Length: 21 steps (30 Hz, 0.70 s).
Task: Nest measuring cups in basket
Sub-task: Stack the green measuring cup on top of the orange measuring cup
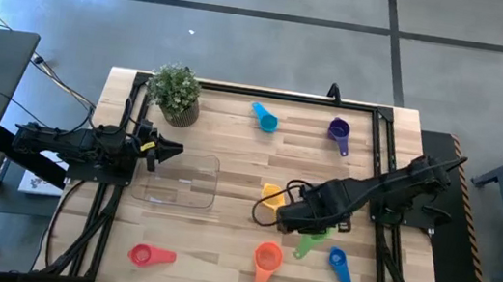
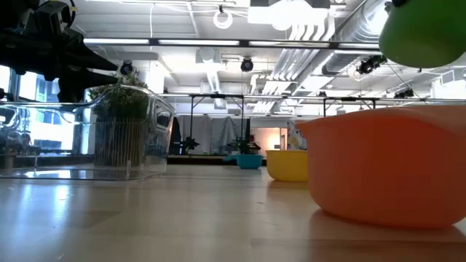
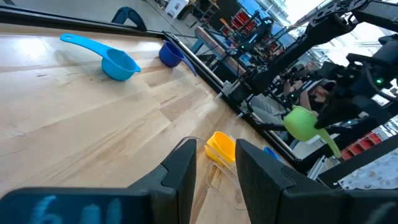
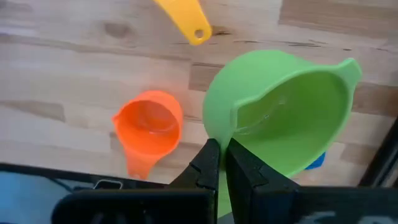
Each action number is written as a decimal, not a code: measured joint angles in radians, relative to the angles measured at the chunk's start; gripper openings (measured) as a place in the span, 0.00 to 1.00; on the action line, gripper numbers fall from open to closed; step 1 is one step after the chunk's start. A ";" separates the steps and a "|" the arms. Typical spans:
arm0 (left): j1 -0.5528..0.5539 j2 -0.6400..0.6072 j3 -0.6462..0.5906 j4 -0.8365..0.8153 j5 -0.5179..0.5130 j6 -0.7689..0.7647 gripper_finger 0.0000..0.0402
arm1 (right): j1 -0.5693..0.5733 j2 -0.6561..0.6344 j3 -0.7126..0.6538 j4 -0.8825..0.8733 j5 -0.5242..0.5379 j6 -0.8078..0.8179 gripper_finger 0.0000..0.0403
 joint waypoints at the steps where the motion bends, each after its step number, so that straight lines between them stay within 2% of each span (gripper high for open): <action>1: 0.000 0.000 0.000 0.000 0.000 -0.002 0.26 | 0.005 0.001 0.002 0.014 0.009 0.000 0.01; 11: 0.000 0.000 0.000 0.000 0.000 -0.027 0.26 | 0.021 0.058 0.006 0.273 0.069 -0.155 0.01; 21: 0.000 0.000 0.000 0.000 0.001 -0.028 0.26 | 0.020 0.070 0.040 0.364 0.146 -0.188 0.00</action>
